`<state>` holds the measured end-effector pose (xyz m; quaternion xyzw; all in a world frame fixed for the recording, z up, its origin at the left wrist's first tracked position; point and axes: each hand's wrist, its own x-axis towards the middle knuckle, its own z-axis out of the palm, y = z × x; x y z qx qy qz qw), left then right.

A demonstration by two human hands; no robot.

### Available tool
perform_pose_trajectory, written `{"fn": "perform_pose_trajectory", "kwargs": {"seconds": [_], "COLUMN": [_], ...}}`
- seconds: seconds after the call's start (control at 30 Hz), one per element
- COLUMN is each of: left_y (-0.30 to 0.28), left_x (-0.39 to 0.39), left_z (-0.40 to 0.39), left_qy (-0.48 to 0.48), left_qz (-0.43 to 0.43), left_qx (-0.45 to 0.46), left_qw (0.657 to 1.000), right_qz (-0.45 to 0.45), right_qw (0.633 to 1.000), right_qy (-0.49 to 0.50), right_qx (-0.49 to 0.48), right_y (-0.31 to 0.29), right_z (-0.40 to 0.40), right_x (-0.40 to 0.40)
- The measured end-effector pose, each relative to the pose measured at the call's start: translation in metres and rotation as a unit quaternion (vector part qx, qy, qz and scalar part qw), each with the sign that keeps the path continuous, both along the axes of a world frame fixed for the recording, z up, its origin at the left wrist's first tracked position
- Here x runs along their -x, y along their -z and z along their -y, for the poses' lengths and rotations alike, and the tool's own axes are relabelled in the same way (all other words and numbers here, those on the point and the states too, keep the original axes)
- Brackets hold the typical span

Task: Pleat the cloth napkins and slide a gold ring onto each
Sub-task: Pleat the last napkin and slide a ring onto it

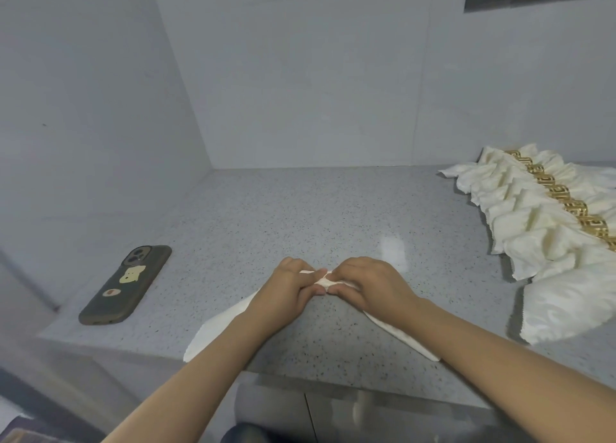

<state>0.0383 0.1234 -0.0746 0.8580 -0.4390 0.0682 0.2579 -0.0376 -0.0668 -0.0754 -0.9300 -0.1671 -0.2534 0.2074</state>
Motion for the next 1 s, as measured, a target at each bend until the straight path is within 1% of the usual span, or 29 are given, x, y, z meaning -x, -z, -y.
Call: {"fn": "perform_pose_trajectory", "kwargs": {"seconds": [0.13, 0.2, 0.3, 0.43, 0.6, 0.7, 0.77, 0.83, 0.9, 1.0], "left_y": [-0.002, -0.005, -0.011, -0.030, -0.053, -0.059, -0.063, -0.069, -0.070, -0.071], "left_x": [0.006, 0.009, 0.014, 0.019, 0.026, 0.033, 0.040, 0.053, 0.055, 0.064], "left_z": [0.013, 0.022, 0.044, 0.083, 0.148, 0.185, 0.216, 0.256, 0.271, 0.312], "left_qy": [0.009, 0.023, 0.044, 0.062, 0.094, 0.112, 0.127, 0.161, 0.170, 0.170], "left_qz": [0.004, 0.005, 0.037, 0.073, 0.115, 0.134, 0.132, 0.142, 0.146, 0.101], "left_qx": [0.021, 0.022, 0.025, 0.057, 0.081, 0.100, 0.097, 0.111, 0.097, 0.106], "left_qw": [1.000, 0.999, 0.998, 0.994, 0.986, 0.980, 0.978, 0.970, 0.970, 0.974], "right_qz": [-0.054, -0.063, -0.073, -0.059, -0.046, -0.042, -0.032, -0.018, -0.029, -0.052], "right_qw": [0.998, 0.997, 0.994, 0.988, 0.968, 0.949, 0.937, 0.925, 0.924, 0.913], "right_qy": [0.018, 0.033, 0.063, 0.123, 0.213, 0.248, 0.272, 0.312, 0.327, 0.363], "right_qx": [-0.032, -0.035, -0.044, -0.077, -0.128, -0.188, -0.217, -0.214, -0.197, -0.181], "right_y": [-0.007, -0.014, -0.029, -0.051, -0.077, -0.088, -0.094, -0.099, -0.098, -0.094], "right_z": [0.011, 0.019, 0.039, 0.080, 0.141, 0.170, 0.194, 0.227, 0.241, 0.281], "right_x": [0.012, 0.019, 0.034, 0.062, 0.104, 0.124, 0.138, 0.157, 0.158, 0.168]}}
